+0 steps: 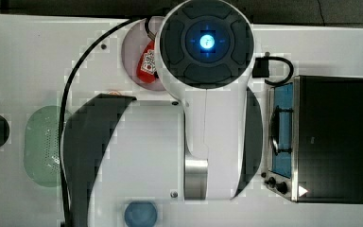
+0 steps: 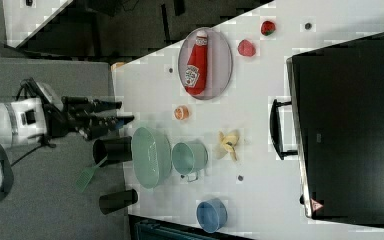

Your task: Pick banana from table and place on oven.

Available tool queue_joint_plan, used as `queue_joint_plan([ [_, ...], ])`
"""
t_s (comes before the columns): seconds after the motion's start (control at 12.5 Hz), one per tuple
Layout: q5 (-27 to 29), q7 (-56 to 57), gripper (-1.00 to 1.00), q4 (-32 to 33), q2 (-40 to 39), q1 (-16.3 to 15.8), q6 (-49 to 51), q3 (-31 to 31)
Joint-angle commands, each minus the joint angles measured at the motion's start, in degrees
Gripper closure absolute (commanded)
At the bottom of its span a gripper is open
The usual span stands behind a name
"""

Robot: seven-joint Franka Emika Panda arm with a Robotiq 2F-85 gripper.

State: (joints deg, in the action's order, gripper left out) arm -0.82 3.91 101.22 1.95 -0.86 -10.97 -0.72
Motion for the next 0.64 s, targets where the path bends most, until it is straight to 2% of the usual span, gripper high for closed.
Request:
queue_joint_plan([
  [0.08,-0.72,-4.54,-0.58,17.16,29.67,2.55,14.29,-2.36],
  [0.24,-0.71,-4.54,-0.99,17.20,29.65,2.55,14.29,-2.34],
  [0.64,-0.71,-4.54,-1.00,20.02,26.95,2.29,12.02,-0.95],
])
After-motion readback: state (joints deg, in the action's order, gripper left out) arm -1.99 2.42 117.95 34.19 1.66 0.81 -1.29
